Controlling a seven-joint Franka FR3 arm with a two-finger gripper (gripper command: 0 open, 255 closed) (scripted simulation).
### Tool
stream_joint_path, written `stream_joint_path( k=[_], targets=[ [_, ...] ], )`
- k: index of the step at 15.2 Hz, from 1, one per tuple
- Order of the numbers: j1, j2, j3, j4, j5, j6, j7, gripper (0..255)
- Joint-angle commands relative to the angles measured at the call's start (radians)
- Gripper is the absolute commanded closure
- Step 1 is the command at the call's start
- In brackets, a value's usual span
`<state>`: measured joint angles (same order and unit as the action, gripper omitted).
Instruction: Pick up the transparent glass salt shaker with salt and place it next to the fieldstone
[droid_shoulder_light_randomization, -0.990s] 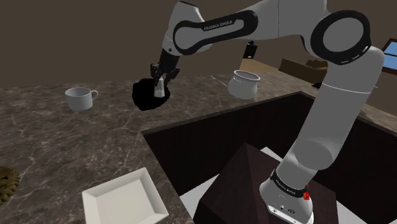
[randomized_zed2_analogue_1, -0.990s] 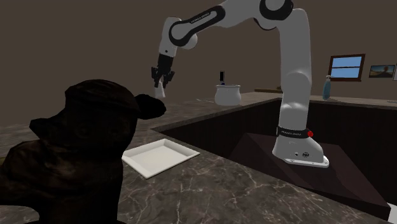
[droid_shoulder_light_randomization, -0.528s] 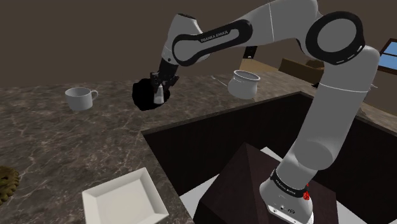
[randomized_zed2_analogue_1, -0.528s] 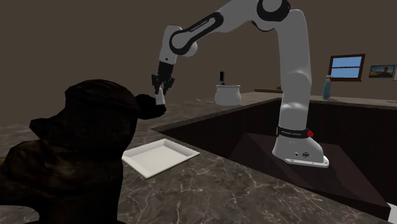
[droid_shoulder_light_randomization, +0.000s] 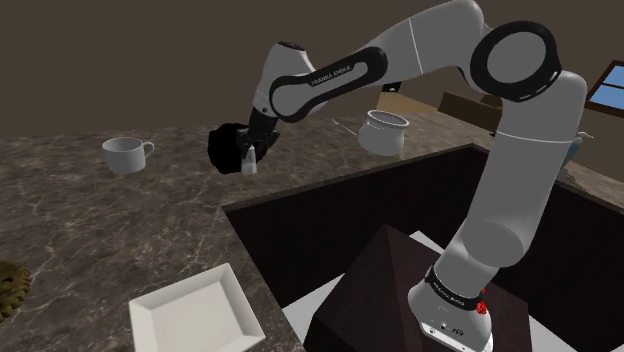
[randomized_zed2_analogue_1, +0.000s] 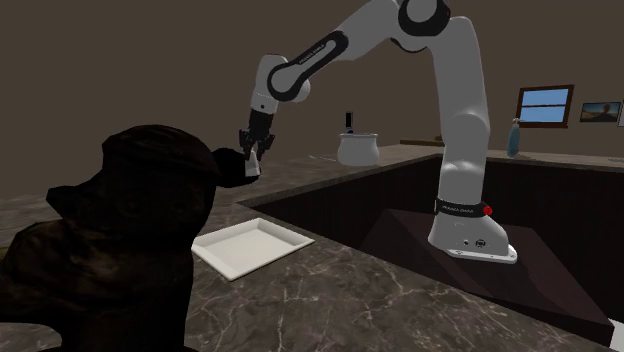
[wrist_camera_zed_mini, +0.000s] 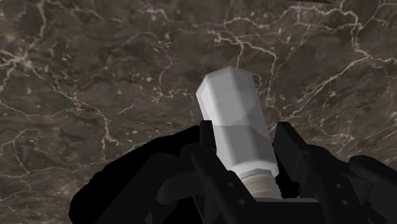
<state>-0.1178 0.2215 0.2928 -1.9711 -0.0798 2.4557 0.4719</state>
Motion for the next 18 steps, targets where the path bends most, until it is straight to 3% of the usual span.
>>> stream_joint_path(
  k=[1,7,15,16,18],
  targets=[
    [0.002,0.016,-0.003,-0.009,-0.008,0.024,0.004,255],
    [0.009,0.065,-0.013,-0.038,-0.033,0.101,0.021,255],
    [0.01,0.065,-0.013,-0.038,-0.033,0.101,0.021,255],
    [0.01,0.065,-0.013,-0.038,-0.033,0.101,0.021,0],
    [0.01,0.065,-0.013,-0.038,-0.033,0.101,0.021,0]
  ],
)
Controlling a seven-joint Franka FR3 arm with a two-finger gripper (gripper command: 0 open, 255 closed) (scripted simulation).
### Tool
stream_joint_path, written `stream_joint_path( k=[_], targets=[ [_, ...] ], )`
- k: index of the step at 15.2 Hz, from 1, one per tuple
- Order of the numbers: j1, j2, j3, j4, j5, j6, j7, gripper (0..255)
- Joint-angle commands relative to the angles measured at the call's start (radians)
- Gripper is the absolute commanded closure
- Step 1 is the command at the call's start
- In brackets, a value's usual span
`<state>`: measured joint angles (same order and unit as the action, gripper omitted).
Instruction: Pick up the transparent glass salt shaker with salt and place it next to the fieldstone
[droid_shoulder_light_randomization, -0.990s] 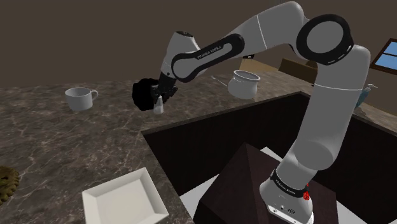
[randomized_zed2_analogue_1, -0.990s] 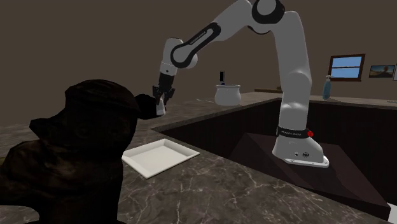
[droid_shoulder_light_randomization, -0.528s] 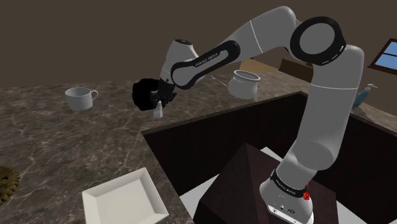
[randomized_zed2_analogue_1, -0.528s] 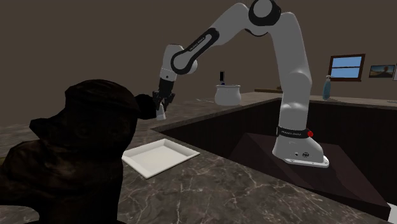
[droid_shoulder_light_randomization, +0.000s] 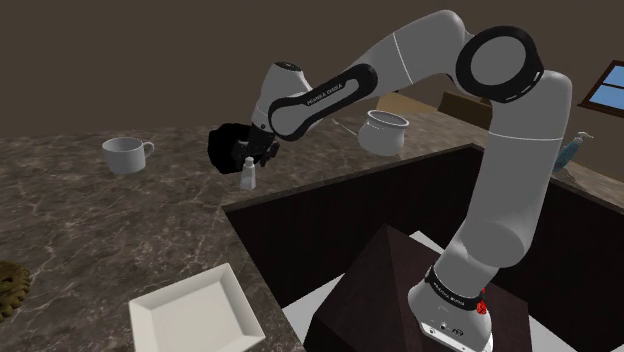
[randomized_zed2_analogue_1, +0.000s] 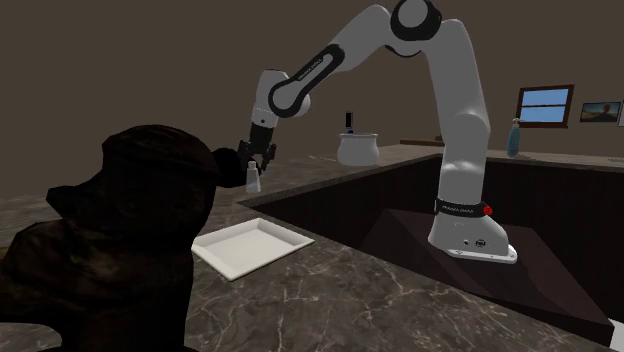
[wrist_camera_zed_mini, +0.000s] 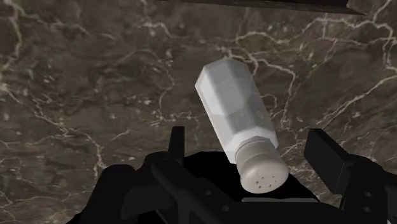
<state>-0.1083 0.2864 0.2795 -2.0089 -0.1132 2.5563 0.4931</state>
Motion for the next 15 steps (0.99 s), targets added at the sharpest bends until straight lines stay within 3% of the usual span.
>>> stream_joint_path(
  k=[1,3,7,15],
  targets=[
    [0.0,0.0,0.0,0.0,0.0,0.0,0.0,0],
    [0.0,0.0,0.0,0.0,0.0,0.0,0.0,0],
    [-0.02,-0.105,0.018,-0.01,0.05,-0.091,-0.033,0],
    [-0.019,-0.105,0.018,-0.01,0.05,-0.091,-0.033,0]
  ],
)
